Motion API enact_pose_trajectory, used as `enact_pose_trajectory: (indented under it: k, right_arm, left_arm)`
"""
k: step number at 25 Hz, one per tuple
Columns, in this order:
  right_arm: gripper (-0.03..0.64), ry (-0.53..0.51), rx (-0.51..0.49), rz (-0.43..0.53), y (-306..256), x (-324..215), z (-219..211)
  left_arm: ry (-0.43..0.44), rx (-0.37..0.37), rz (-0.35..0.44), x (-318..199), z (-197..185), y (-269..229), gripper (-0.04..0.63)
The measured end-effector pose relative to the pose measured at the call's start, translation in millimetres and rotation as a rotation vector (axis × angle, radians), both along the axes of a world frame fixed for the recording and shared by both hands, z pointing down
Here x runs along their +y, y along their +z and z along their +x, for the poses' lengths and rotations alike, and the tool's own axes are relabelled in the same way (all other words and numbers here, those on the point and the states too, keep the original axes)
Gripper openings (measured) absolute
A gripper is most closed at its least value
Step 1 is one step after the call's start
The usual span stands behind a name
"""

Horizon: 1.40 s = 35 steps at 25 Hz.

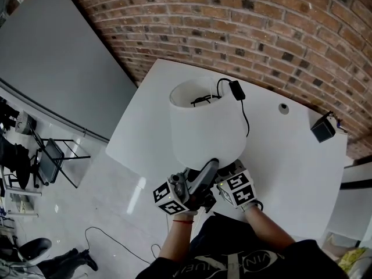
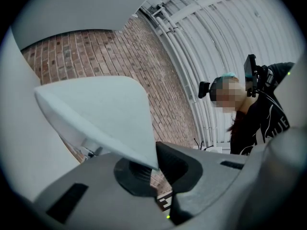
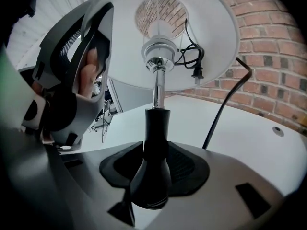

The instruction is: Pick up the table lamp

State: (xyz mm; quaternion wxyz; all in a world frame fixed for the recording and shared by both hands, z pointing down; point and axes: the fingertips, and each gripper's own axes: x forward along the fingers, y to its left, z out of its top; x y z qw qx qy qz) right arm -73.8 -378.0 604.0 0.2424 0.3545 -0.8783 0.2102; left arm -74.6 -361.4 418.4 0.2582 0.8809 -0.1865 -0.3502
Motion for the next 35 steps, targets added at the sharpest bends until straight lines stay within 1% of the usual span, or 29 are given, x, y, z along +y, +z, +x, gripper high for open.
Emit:
enact_pose_trajectory:
  k: [1,4,7,18,24,35]
  right_arm:
    - [0.149,-0.002,0.001,0.005,1,-1,0]
    - [0.149,-0.009,-0.005,0.011,2,-1,0]
    - [0.149,-0.002,-0.024,0.016,2,-2,2]
    - [0.146,0.028,-0.038,0.056,-2,4,7]
    - [0.144,0.043,-0.060,0.117,-28,-3,18]
    - [0.144,0.056,-0.131,0.249,-92,-10,22]
  left_arm:
    - [-0.003,0.008,-0.002,0,-1,0,0.009]
    - [-0.008,0.028,-0.006,0,-2,2,0.009]
    - [-0.004,0.029,-0.005,0,-1,2,0.009]
    - [0.028,-0.029,0.003,13,13,-2,0.008]
    - [0.034,-0.038,0.058,19,24,-27,0.008]
    - [0.021,-0.065,0.169,22,29,-86,0.008]
